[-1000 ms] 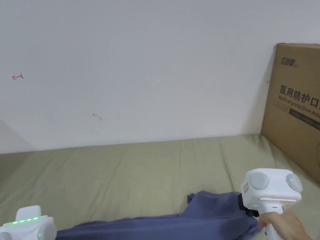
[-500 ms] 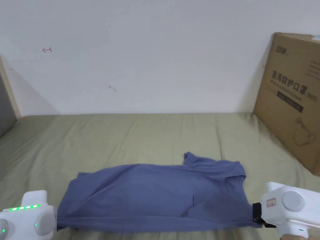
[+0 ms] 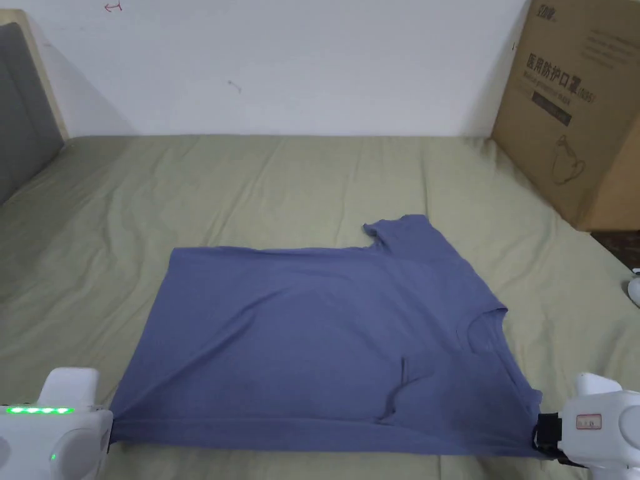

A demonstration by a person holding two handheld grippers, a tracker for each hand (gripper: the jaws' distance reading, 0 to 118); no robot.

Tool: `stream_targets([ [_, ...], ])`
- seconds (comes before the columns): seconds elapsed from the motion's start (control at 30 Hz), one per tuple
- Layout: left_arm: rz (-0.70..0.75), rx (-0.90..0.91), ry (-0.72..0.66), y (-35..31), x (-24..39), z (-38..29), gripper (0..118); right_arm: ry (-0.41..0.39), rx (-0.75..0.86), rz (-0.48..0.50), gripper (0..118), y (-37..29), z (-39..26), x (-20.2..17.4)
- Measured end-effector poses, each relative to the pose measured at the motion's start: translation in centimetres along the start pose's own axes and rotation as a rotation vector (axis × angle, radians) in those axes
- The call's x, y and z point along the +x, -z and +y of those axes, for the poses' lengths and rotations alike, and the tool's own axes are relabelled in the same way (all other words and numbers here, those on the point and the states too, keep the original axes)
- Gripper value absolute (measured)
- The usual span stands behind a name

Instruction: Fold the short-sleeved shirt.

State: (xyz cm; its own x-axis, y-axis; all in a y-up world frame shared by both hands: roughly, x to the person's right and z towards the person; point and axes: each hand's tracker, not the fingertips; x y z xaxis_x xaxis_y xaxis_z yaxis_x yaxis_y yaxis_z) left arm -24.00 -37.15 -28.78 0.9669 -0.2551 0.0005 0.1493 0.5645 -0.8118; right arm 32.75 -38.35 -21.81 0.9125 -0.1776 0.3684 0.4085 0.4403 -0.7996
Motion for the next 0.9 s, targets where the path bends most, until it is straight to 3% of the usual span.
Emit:
stream_targets([
  [0.1,-0.008,0.005,-0.014,-0.4,0.1,-0.9,5,0.026,0.027,0.015,3,-0.5,-0.3,0.3],
  [0.13,-0.013,0.006,-0.016,-0.4,0.2,-0.9,14,0.031,0.03,0.019,3,-0.5,-0.2,0.3],
  [0.2,-0.011,0.008,-0.016,-0.5,0.3,-0.8,73,0.025,0.031,0.02,14,-0.4,0.1,-0.1],
  [0.23,-0.031,-0.002,-0.014,-0.7,0.0,-0.7,92,0.009,0.037,0.019,36,-0.6,0.2,-0.3],
  [0.27,-0.104,-0.002,-0.037,-0.9,-0.4,-0.9,96,-0.021,0.068,0.022,36,-1.2,0.2,-0.6],
  [0.3,-0.145,0.002,-0.065,-1.2,-0.8,-0.8,100,-0.058,0.098,0.046,46,-1.8,0.2,-0.8],
  [0.37,-0.188,0.001,-0.122,-2.2,-1.4,-1.1,103,-0.113,0.122,0.079,93,-2.7,0.2,-1.2],
  [0.43,-0.206,0.0,-0.155,-2.9,-1.9,-1.3,99,-0.141,0.13,0.063,93,-3.5,0.0,-1.9],
  [0.47,-0.223,0.015,-0.166,-3.5,-2.0,-1.5,77,-0.157,0.134,0.062,92,-3.8,-0.2,-2.2],
  [0.5,-0.233,0.023,-0.167,-3.9,-2.0,-1.7,43,-0.172,0.149,0.061,82,-4.0,-0.5,-2.5],
  [0.53,-0.233,0.009,-0.152,-4.0,-1.8,-2.0,4,-0.183,0.161,0.053,57,-4.1,-0.9,-2.8],
  [0.57,-0.221,-0.002,-0.145,-4.4,-1.9,-2.4,0,-0.187,0.162,0.051,9,-4.0,-1.3,-3.1],
  [0.6,-0.216,-0.004,-0.142,-4.8,-1.9,-3.0,0,-0.184,0.157,0.05,0,-3.8,-1.7,-3.1],
  [0.67,-0.277,-0.054,-0.071,-5.3,-1.7,-4.1,0,-0.189,0.148,0.109,0,-4.1,-2.8,-3.5],
  [0.77,-0.238,-0.032,-0.109,-5.0,-1.5,-4.9,0,-0.201,0.143,0.092,0,-3.7,-3.9,-3.9],
  [0.8,-0.205,0.017,-0.169,-5.1,-2.1,-4.9,10,-0.196,0.136,0.092,0,-3.6,-3.9,-3.8],
  [0.83,-0.216,0.026,-0.206,-4.9,-2.3,-4.7,35,-0.182,0.121,0.11,0,-3.4,-3.9,-3.7],
  [0.87,-0.205,0.014,-0.218,-4.8,-2.8,-4.5,80,-0.17,0.113,0.121,0,-3.3,-3.8,-3.4],
  [0.9,-0.211,0.0,-0.222,-4.3,-3.2,-4.1,106,-0.164,0.108,0.119,0,-3.1,-3.7,-3.2],
])
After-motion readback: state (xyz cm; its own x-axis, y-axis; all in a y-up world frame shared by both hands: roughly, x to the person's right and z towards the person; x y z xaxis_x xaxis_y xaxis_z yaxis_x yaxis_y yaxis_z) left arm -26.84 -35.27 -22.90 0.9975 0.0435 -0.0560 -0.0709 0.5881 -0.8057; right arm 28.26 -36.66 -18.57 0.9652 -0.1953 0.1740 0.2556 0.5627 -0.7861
